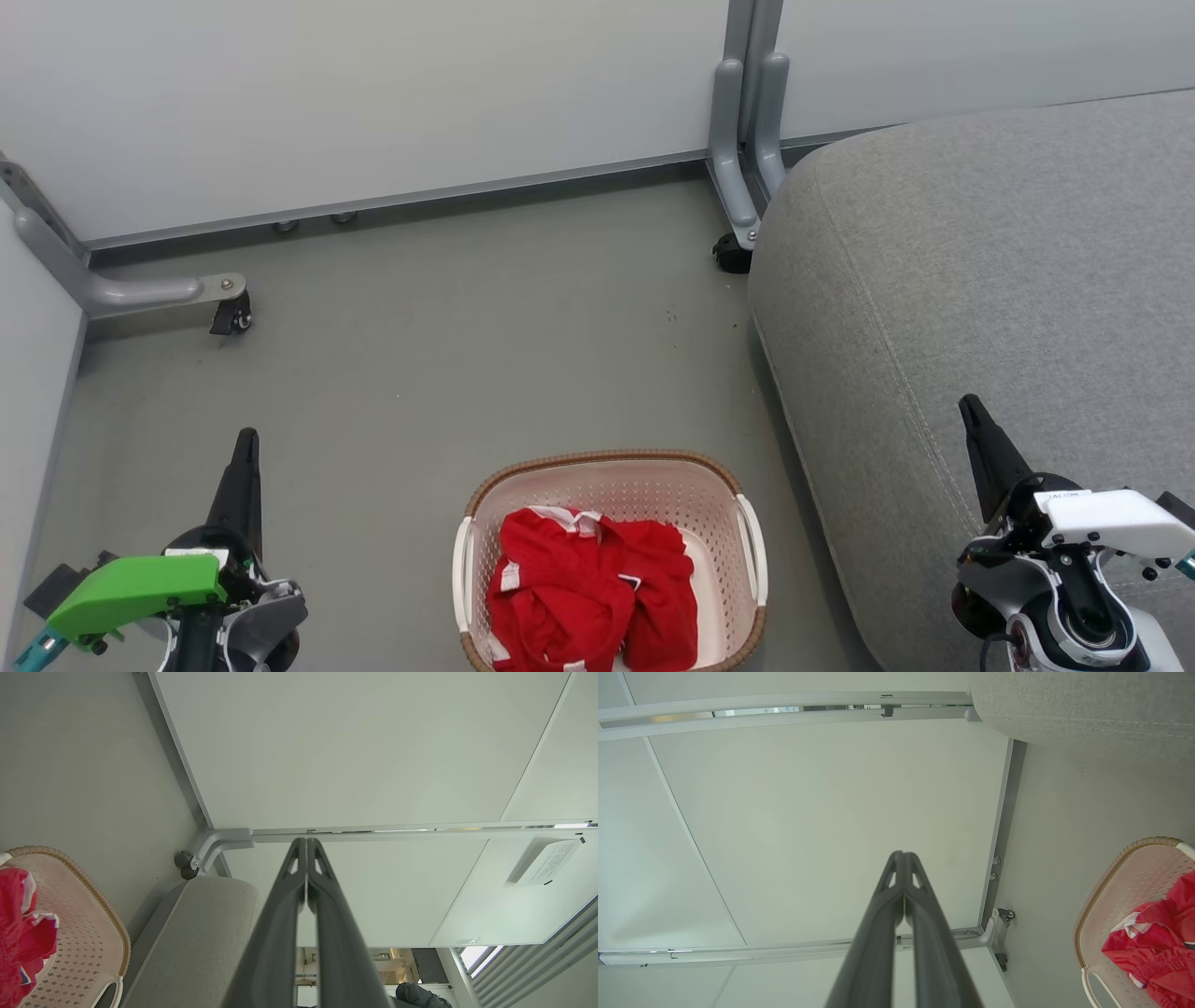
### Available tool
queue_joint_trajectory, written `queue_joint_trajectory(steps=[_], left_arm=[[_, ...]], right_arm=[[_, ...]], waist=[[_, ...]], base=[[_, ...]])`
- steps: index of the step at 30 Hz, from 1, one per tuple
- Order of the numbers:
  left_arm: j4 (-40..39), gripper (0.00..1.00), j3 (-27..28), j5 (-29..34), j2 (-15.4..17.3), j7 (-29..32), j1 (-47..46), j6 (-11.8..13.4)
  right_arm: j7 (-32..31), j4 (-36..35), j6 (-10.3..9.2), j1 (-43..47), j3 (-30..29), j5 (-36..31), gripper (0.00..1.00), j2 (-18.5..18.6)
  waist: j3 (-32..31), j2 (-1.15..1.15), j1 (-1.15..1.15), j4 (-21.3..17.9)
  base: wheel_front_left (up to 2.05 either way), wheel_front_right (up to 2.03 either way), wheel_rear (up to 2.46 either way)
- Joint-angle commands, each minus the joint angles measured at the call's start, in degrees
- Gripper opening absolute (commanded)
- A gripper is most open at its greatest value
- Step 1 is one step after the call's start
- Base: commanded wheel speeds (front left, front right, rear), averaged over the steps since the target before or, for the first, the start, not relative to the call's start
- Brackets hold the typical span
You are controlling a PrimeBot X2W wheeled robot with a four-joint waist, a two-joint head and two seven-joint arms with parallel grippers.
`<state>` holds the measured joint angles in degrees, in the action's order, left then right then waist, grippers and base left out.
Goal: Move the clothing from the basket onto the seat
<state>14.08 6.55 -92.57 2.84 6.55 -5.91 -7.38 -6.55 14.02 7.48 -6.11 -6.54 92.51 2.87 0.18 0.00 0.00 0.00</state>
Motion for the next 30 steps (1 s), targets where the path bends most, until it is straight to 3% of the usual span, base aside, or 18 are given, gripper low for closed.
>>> queue_joint_trajectory(steps=[1,30], left_arm=[[0.0,0.00,0.0,0.3,0.1,0.1,-0.9,-0.3],[0.0,0.00,0.0,0.3,0.1,0.1,-0.9,-0.3]], right_arm=[[-0.1,0.1,0.02,-0.4,0.0,-0.2,0.00,0.1],[-0.1,0.1,0.02,-0.4,0.0,-0.2,0.00,0.1]], waist=[[0.0,0.00,0.00,0.0],[0.0,0.00,0.00,0.0]], base=[[0.00,0.00,0.00],[0.00,0.00,0.00]])
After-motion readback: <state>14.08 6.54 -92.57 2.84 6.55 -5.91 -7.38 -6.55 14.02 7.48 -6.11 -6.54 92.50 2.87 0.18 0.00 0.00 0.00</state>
